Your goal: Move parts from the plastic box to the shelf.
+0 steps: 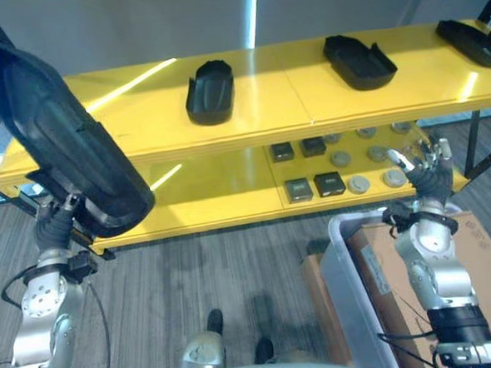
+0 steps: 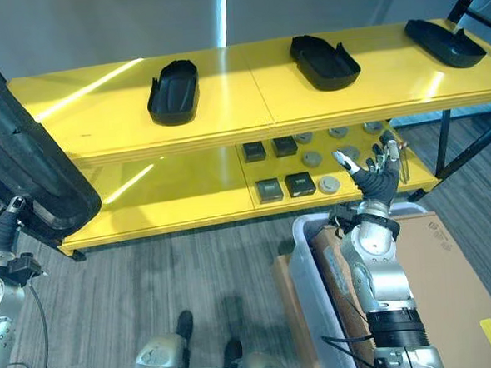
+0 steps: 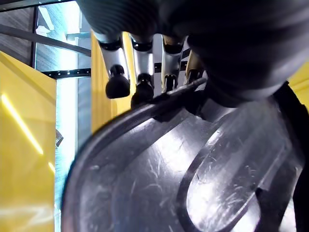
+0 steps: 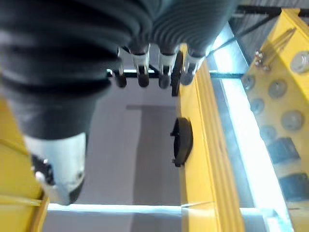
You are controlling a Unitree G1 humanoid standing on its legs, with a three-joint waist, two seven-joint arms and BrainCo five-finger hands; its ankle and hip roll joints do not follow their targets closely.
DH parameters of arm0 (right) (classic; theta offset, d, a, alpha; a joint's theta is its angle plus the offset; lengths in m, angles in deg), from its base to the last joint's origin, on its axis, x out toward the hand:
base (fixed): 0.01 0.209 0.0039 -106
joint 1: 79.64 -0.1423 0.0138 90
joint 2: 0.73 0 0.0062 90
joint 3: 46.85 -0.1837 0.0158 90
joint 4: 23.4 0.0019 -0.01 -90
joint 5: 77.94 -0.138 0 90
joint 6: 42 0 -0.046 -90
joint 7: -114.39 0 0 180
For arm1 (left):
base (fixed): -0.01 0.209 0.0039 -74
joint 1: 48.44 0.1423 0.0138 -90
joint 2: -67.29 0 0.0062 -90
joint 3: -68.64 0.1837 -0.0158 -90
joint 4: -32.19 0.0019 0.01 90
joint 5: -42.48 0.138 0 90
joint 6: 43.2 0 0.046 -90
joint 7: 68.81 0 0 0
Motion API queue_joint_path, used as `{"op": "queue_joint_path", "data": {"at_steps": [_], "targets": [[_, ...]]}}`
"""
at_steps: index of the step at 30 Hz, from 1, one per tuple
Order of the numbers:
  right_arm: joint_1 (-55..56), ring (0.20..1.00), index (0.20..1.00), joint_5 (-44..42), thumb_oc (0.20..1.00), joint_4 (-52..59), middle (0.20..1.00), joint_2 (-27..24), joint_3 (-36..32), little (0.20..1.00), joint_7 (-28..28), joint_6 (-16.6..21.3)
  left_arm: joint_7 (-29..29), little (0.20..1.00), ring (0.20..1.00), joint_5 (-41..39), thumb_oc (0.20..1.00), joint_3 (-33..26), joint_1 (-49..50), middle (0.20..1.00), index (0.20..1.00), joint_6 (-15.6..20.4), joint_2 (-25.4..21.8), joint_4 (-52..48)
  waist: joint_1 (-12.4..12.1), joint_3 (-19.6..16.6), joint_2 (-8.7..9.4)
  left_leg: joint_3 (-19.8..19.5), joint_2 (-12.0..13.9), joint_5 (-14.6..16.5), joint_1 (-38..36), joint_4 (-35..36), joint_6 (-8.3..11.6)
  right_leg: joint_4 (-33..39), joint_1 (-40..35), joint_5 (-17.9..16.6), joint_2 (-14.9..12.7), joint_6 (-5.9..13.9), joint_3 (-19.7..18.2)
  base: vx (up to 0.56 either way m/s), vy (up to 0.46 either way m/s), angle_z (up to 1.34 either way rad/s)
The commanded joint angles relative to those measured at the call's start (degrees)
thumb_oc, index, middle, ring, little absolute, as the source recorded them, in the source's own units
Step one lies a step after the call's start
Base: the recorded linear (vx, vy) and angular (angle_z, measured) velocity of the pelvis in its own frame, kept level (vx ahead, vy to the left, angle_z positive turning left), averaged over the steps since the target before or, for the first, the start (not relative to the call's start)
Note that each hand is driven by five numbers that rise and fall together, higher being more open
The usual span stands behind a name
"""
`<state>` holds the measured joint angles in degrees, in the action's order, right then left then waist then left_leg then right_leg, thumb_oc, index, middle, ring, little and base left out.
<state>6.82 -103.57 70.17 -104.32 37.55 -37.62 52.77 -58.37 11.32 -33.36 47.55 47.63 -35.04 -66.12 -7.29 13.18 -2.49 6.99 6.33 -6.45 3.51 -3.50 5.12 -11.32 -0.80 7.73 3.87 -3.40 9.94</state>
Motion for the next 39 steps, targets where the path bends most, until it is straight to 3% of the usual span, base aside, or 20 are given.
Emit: {"op": "queue_joint_path", "data": {"at_steps": [1,4,7,12,39], "targets": [[0.2,1.000,1.000,-0.7,1.000,2.4,1.000,-0.6,1.2,1.000,0.0,2.7,1.7,0.200,0.200,0.6,0.200,-0.5,-5.7,0.200,0.200,4.0,-2.8,-3.5,4.2,-3.5,2.66,-3.9,-2.9,1.8,3.7,-2.1,-1.66,6.3,-2.6,-4.4,-4.5,6.42,4.3,-0.08,0.104,-0.16],[0.0,1.000,1.000,-1.9,1.000,0.5,1.000,-1.7,0.3,1.000,-0.2,4.7,-0.4,0.200,0.200,-0.7,0.200,-2.1,-3.8,0.200,0.200,4.4,-3.5,-3.9,4.6,-3.7,2.51,-2.9,-2.5,4.4,-0.4,-1.8,-2.31,7.0,-2.2,-5.2,-5.7,6.36,5.2,-0.03,0.124,-0.80],[1.4,1.000,1.000,-2.4,1.000,0.8,1.000,-0.9,-0.5,1.000,0.2,5.5,-1.7,0.200,0.200,-0.4,0.200,-2.2,-2.4,0.200,0.200,4.6,-3.4,-4.0,5.1,-4.1,1.89,-1.9,-2.1,3.1,-2.9,2.5,-1.84,8.3,-3.0,-5.6,-5.6,6.56,5.8,0.02,0.116,-0.19],[1.5,1.000,1.000,-1.1,1.000,0.9,1.000,-0.2,-0.3,1.000,-0.4,3.8,-1.5,0.200,0.200,-0.9,0.200,-1.4,-2.6,0.200,0.200,4.5,-3.1,-4.2,5.1,-5.2,1.48,-3.6,-3.9,2.8,-4.7,5.4,-1.56,11.4,-3.9,-7.4,-6.1,7.92,4.5,0.02,0.123,-0.04],[2.3,1.000,1.000,-0.3,1.000,1.5,1.000,-0.1,-0.5,1.000,-1.8,1.6,0.5,0.200,0.200,0.2,0.200,-0.5,-2.8,0.200,0.200,2.4,-1.7,-5.1,5.3,-6.2,1.66,-2.8,-5.2,3.5,-6.9,7.6,-2.31,13.6,-4.2,-9.2,-6.9,9.52,3.1,0.03,0.046,-0.02]]}}
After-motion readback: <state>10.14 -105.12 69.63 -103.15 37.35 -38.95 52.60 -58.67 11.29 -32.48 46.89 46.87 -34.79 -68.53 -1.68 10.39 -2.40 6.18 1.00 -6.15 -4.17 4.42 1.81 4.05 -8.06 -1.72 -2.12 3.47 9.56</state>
